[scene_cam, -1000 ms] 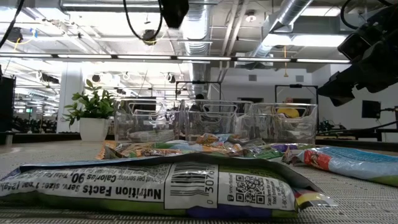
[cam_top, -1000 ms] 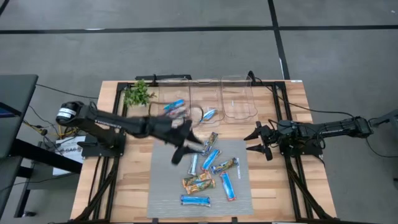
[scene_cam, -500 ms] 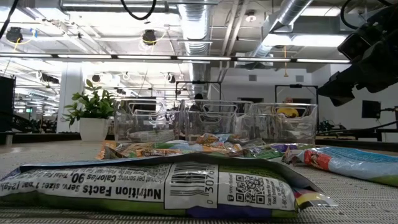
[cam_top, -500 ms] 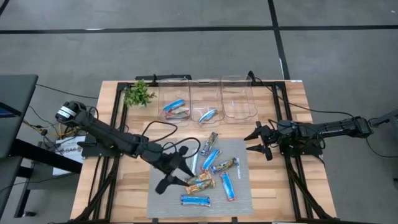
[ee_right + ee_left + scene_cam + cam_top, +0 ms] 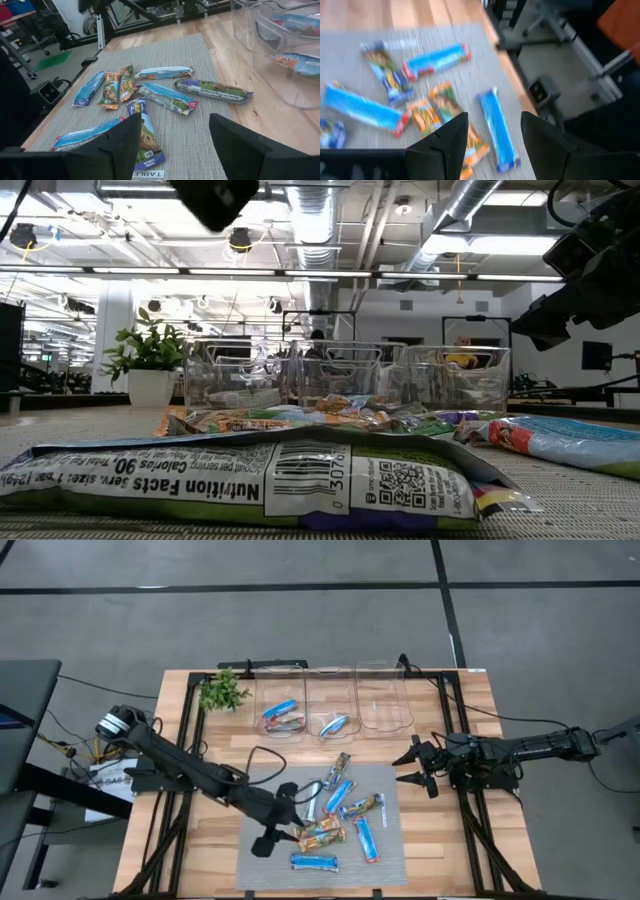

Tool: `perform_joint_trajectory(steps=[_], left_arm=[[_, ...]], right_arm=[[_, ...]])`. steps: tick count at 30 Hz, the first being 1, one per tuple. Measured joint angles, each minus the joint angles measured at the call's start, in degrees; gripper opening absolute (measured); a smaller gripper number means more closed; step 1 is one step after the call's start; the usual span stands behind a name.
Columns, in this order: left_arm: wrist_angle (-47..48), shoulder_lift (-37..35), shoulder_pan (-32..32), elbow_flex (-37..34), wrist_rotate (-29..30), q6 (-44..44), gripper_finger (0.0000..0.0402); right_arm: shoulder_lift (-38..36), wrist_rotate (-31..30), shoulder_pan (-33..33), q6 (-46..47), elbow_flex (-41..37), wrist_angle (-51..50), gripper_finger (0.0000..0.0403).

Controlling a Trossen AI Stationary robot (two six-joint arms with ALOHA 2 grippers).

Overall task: Pick and place Granola Bars by type
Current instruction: Put the blue granola bar into the right transparent bin

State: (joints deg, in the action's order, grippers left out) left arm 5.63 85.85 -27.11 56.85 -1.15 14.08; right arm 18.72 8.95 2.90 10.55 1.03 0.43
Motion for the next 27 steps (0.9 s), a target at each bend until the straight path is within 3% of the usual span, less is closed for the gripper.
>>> perform_joint_trajectory(steps=[18, 27], left_arm=[[16.82, 20.95, -3.70, 18.78, -0.11, 3.17, 0.0176], [19.74, 29.12, -3.99, 25.99, -5.96, 7.21, 0.0176]], right_arm=[[0.01, 0.02, -0.02, 0.00, 0.00, 0.00, 0.0226], [0.00, 0.02, 0.00, 0.00, 0.01, 0.00, 0.0226]])
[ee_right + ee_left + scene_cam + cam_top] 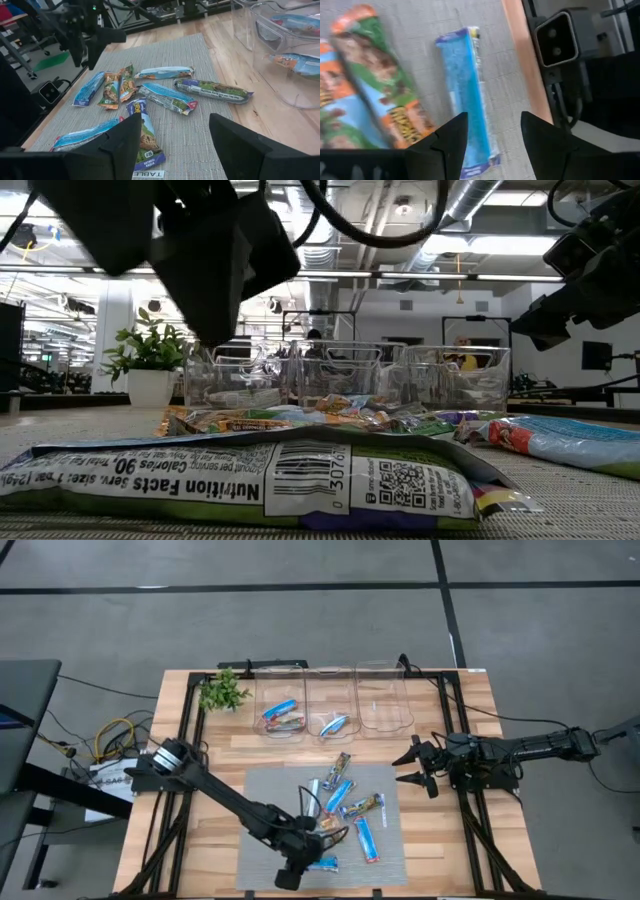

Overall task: Pick and place Granola Bars by type
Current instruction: Put the blue granola bar into the right transparent bin

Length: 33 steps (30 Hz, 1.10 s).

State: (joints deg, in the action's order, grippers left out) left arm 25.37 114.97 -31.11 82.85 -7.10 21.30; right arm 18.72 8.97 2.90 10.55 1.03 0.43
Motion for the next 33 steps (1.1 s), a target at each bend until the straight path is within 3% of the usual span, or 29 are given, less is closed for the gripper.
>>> perform_joint_trajectory(steps=[6, 14, 33], left_arm=[[0.35, 3.83, -0.54, 2.63, 0.40, -0.60, 0.0176], [1.83, 4.24, -0.49, 2.54, 8.01, -3.28, 0.0176], [1.80, 7.36, -0.88, 2.89, 4.18, -6.24, 0.0176]], right_arm=[[0.02, -0.02, -0.02, 0.00, 0.00, 0.00, 0.0226], [0.02, 0.00, -0.02, -0.01, 0.00, 0.02, 0.0226], [0.07, -0.01, 0.00, 0.00, -0.02, 0.07, 0.0226]])
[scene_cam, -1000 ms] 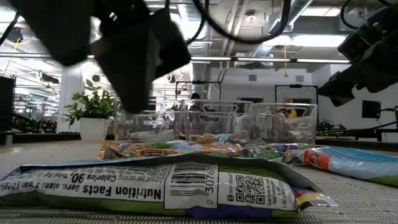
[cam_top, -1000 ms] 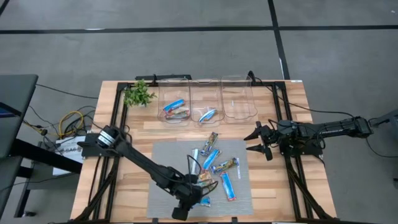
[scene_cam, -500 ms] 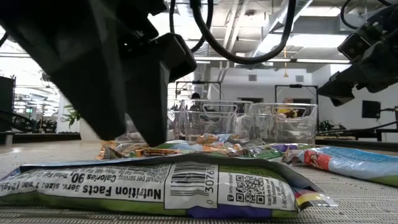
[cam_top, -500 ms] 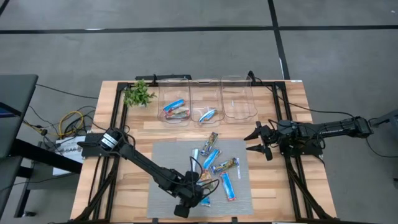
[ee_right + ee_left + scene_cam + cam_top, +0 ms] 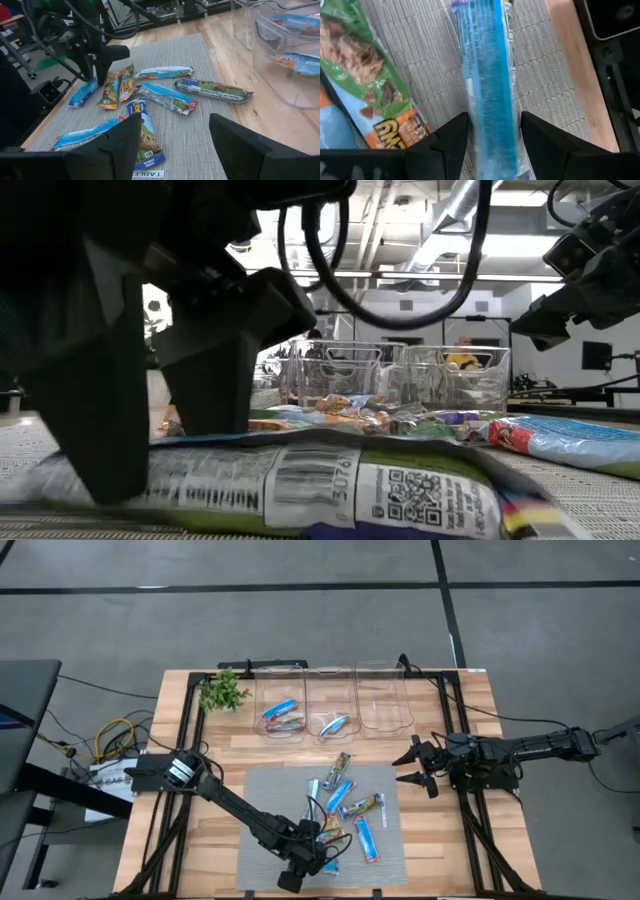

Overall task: Pick and place Granola Bars by type
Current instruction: Put the blue granola bar into the right transparent bin

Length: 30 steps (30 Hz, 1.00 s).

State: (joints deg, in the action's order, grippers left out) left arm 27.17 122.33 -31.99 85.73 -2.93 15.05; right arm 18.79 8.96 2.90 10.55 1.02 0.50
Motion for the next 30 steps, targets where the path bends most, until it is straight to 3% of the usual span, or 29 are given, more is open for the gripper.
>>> perform_joint_trajectory(steps=[11, 22, 30], left_arm=[[0.12, 0.54, -0.12, 0.11, 1.77, -0.35, 0.0174], [0.33, 0.58, -0.04, 0.11, 1.93, -0.33, 0.0095], [-2.42, 0.77, -0.04, 0.02, 0.40, 0.11, 0.0083]], right_arm=[[-0.05, -0.01, 0.00, 0.00, 0.00, -0.05, 0.0226], [-0.07, -0.01, -0.02, 0.00, 0.00, -0.05, 0.0226], [-0.05, 0.00, -0.02, 0.00, 0.00, -0.05, 0.0226]])
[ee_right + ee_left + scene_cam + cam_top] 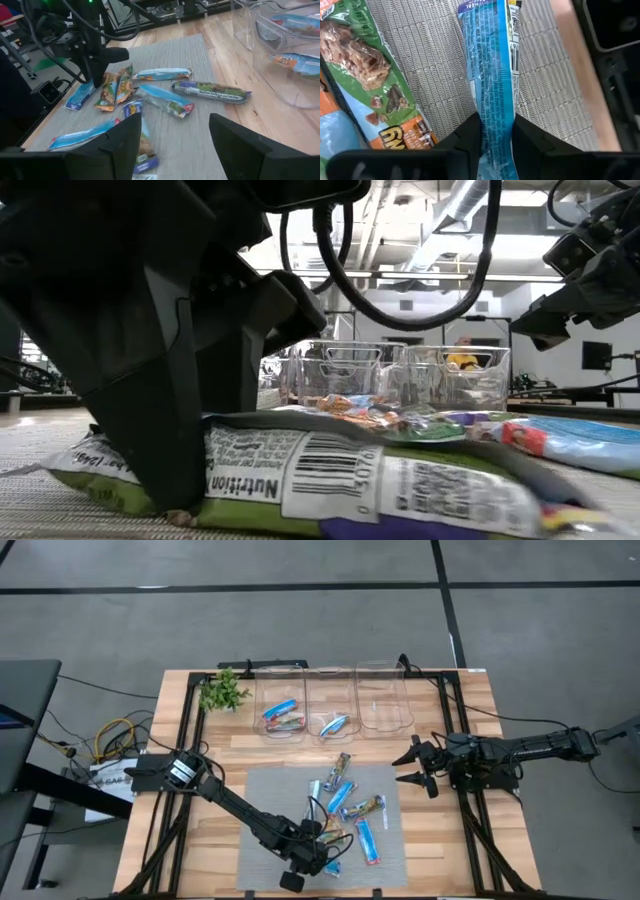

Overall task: Pick and place Granola Bars by type
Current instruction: Put the blue granola bar into the right transparent bin

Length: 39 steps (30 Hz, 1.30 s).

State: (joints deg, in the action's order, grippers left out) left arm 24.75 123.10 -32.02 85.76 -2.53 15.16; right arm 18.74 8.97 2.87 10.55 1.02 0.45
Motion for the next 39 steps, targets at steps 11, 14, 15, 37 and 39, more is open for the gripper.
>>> perform_joint_trajectory(steps=[11, 14, 15, 37, 39], left_arm=[[-8.92, -0.54, 0.10, 3.68, -1.75, -0.33, 0.0082], [-9.56, -0.54, 0.65, 7.52, -1.77, -2.14, 0.0082], [-9.99, -0.54, 0.93, 9.00, -1.76, -2.87, 0.0082], [-11.06, -0.87, 8.56, 32.35, -1.52, -11.04, 0.0083], [-10.57, -0.87, 10.03, 32.35, -1.46, -11.04, 0.0083]], right_arm=[[-0.02, -0.01, 0.01, 0.00, 0.00, 0.00, 0.0226], [-0.02, -0.02, 0.01, 0.00, 0.00, -0.01, 0.0226], [-0.02, 0.00, 0.02, 0.00, 0.00, -0.01, 0.0226], [0.00, -0.02, 0.00, 0.00, 0.00, -0.02, 0.0226], [0.00, -0.02, 0.01, 0.00, 0.00, -0.02, 0.0226]])
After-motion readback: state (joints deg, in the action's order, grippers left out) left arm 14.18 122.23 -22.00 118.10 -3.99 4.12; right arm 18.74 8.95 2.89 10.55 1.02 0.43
